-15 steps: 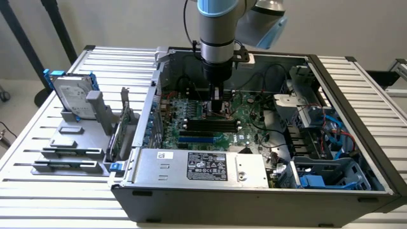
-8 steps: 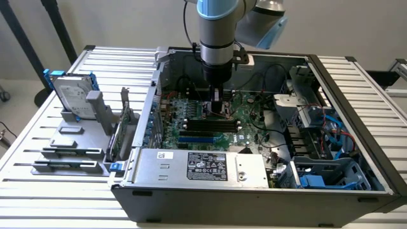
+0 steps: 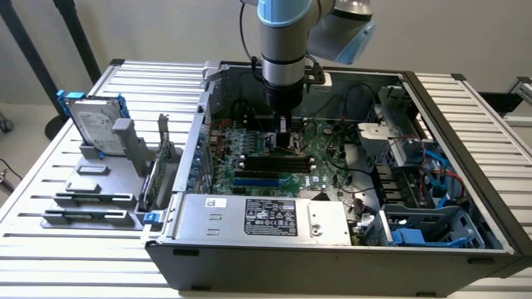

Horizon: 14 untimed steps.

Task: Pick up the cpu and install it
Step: 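Place the cpu into insertion slot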

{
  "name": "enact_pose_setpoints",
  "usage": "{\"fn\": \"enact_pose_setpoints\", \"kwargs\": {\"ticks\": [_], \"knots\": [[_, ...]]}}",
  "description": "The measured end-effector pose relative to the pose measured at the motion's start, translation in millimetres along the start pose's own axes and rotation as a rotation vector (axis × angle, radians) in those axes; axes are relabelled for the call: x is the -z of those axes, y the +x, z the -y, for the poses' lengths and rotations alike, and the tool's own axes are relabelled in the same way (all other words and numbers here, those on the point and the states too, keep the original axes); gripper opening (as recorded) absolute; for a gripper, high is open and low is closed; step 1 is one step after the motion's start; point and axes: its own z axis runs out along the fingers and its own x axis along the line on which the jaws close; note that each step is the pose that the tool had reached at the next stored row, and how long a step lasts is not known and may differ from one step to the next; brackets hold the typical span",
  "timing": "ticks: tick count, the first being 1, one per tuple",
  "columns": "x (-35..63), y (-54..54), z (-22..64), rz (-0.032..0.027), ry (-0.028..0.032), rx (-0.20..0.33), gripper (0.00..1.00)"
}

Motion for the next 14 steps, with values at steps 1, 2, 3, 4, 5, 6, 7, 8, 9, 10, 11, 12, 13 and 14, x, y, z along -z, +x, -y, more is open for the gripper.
{"fn": "enact_pose_setpoints", "kwargs": {"ticks": [1,2,3,4,5,6,7,8,9,10,11,12,13,14], "knots": [[-0.3,0.3,0.0,0.0005,0.0000,0.000,0.55],[-0.5,0.7,0.0,0.0015,0.0000,0.000,0.55],[-0.7,1.1,0.1,0.0026,-0.0001,0.000,0.55],[-0.9,1.5,0.1,0.0044,-0.0001,0.001,0.55],[-1.1,1.9,0.1,0.0065,-0.0001,0.001,0.55],[-1.3,2.2,0.2,0.0087,-0.0002,0.001,0.55],[-1.5,2.5,0.2,0.0110,-0.0004,0.001,0.55],[-1.7,2.7,0.2,0.0134,-0.0005,0.001,0.55],[-1.8,2.9,0.2,0.0156,-0.0006,0.002,0.55],[-1.9,3.0,0.2,0.0176,-0.0006,0.002,0.55],[-2.0,3.1,0.2,0.0193,-0.0007,0.002,0.55],[-2.1,3.2,0.2,0.0210,-0.0007,0.002,0.55],[-2.1,3.3,0.3,0.0225,-0.0008,0.002,0.55],[-2.1,3.5,0.3,0.0240,-0.0007,0.002,0.55]]}}
